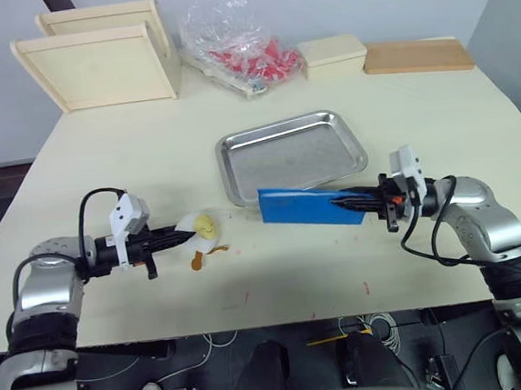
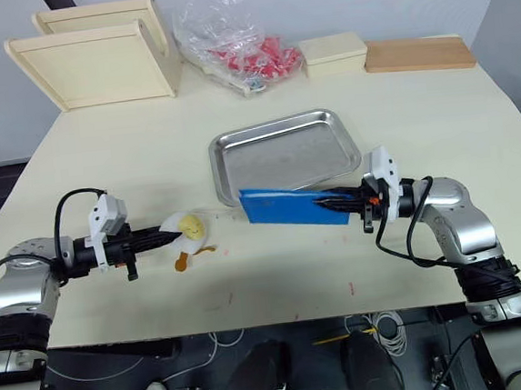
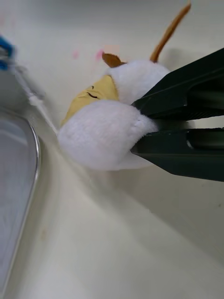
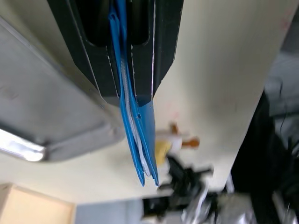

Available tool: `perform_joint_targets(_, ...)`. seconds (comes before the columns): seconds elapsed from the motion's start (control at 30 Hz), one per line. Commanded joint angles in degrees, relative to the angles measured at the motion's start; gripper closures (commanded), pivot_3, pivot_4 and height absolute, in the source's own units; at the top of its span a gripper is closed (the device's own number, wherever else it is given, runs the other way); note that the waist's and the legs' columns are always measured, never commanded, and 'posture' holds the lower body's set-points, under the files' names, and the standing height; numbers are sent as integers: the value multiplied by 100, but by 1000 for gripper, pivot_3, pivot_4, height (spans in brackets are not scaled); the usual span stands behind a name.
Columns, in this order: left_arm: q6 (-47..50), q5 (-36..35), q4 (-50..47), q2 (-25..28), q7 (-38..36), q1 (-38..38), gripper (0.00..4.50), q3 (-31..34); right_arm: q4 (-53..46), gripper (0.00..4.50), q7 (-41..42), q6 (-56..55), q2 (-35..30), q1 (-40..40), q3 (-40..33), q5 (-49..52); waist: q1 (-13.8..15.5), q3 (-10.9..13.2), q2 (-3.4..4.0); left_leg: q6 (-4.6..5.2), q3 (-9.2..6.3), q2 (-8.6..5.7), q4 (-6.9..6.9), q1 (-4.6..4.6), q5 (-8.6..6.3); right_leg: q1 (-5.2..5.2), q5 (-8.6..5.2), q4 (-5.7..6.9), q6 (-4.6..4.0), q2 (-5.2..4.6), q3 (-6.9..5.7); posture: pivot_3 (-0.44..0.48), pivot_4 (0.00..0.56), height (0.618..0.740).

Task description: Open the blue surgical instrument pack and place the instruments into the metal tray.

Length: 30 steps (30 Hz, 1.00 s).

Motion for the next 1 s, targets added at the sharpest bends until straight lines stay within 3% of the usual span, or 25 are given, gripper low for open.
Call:
perform_joint_targets(0.03, 351, -229, -164, 337, -464, -90, 4100, 136, -14, 4500, 146, -473, -10, -108, 98, -228, -9, 1, -2, 0, 1, 1, 0, 0, 0, 0, 0, -2, 0, 1, 1, 0, 150, 740)
perform_joint_targets(0.13, 395, -124, -89, 601, -694, -234, 3474, 98, 75, 4500, 216, -573, 50, -180, 177, -282, -3, 7, -12, 0, -1, 2, -1, -2, 0, -1, 0, -3, 0, 0, 0, 0, 150, 740)
perform_joint_targets(0.17, 352, -91, -8, 667, -767, -324, 2905, 97, 89, 4500, 215, -564, 74, -202, 165, -266, 0, 13, -22, 0, -3, 2, -1, -3, 0, -1, 0, -3, 0, 1, -2, 0, 150, 740)
perform_joint_targets(0.3, 479, -189, 235, 800, -903, -826, 1860, 173, 81, 4500, 231, -516, 96, -216, 120, -192, 30, 17, -29, 0, -6, 3, 1, -2, 0, 0, 0, -1, 0, 2, -5, 0, 150, 740)
perform_joint_targets(0.33, 579, -261, 246, 812, -941, -936, 1193, 195, 69, 4500, 236, -501, 91, -206, 108, -175, 24, 17, -29, 0, -7, 3, 2, -3, 0, 1, 0, -2, 0, 2, -6, 0, 150, 740)
perform_joint_targets(0.47, 1095, -746, 57, 936, -986, -1161, 97, 124, -30, 4500, 208, -450, 84, -125, 75, -117, 12, 20, -33, 0, -6, 2, 2, -5, 0, -1, 0, -3, 0, 1, -4, 0, 150, 740)
perform_joint_targets(0.57, 1066, -816, -104, 865, -986, -1175, 97, -46, -75, 4500, 172, -419, 95, -103, 70, -91, -6, 20, -34, 0, -6, 2, 0, -6, 0, -2, 0, -2, 0, 2, -4, 0, 150, 740)
perform_joint_targets(0.8, 699, -744, -912, -88, -721, -1014, 97, -228, -181, 4500, 141, -328, 84, -55, 33, -8, 34, 20, -36, -1, -8, 1, 7, -8, 0, 0, 1, 0, 0, 0, -4, 0, 150, 740)
perform_joint_targets(1.0, 373, -500, -914, -477, -606, -1107, 97, -465, -199, 4500, 169, -274, 23, -52, 22, 55, 0, 22, -38, 0, -6, 2, 4, -4, 0, -2, 1, 3, -1, 4, 0, 0, 150, 740)
